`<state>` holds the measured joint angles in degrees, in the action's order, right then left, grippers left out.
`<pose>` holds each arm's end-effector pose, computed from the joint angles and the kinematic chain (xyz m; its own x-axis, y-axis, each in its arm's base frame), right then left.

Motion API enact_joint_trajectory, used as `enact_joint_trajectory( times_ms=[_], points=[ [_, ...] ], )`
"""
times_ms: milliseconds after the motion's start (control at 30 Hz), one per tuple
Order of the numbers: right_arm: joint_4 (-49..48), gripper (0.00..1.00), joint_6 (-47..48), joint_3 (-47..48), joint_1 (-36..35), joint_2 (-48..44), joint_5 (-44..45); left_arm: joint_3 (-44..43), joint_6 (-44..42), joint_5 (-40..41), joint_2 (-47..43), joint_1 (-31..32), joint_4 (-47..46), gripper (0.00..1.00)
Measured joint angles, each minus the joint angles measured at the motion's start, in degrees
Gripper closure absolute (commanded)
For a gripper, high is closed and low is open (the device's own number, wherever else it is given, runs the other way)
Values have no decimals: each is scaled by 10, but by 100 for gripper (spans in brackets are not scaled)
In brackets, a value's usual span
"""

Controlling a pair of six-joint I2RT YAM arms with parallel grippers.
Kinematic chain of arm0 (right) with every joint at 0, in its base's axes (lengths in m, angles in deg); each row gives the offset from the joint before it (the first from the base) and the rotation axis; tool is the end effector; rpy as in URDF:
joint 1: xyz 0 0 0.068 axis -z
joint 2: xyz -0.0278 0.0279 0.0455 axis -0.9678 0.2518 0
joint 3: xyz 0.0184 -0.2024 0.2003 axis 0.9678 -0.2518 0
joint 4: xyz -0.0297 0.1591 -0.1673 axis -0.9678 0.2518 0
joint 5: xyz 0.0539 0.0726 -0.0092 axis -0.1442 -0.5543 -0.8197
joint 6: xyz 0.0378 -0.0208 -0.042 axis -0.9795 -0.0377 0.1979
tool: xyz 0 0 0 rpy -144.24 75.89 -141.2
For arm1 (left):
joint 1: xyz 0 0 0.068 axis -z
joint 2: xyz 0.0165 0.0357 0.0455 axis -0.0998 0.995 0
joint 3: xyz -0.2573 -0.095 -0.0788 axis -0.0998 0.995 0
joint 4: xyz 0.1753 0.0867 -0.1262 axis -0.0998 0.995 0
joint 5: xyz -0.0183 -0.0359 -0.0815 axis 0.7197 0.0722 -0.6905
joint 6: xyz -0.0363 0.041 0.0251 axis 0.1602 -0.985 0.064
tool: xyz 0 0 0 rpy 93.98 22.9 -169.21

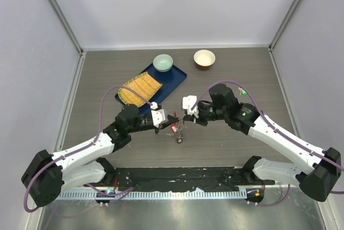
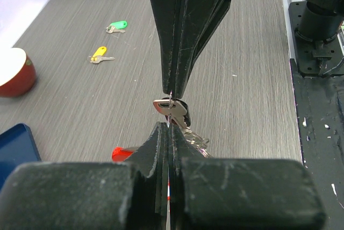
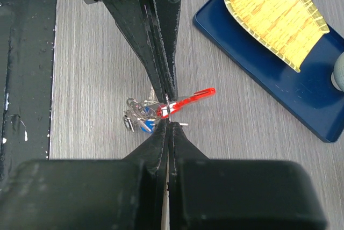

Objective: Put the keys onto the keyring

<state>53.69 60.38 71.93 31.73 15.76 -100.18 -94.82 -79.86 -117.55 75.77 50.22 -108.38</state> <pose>0.1332 0.1584 0.3264 0.2089 -0.4929 -0.8447 -0.9618 0.0527 -0.2686 0.1282 -0.1598 0.2798 0.1454 0.1253 -0.9814 0.9647 0.2021 0.1687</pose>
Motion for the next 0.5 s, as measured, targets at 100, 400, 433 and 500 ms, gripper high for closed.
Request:
enact_joint_trajectory(
  times_ms=[100, 400, 433, 500],
  points=[
    [0, 99, 0, 0, -1, 0, -4, 0, 0, 0, 0, 0, 0, 100],
    [0, 99, 2, 0, -1, 2, -6, 0, 0, -6, 0, 0, 0, 100],
    [0, 99, 3, 0, -1, 2, -6, 0, 1, -7, 0, 0, 0, 100],
    [1, 99, 3, 0, -1, 2, -6, 0, 1, -8, 0, 0, 0, 100]
  ],
)
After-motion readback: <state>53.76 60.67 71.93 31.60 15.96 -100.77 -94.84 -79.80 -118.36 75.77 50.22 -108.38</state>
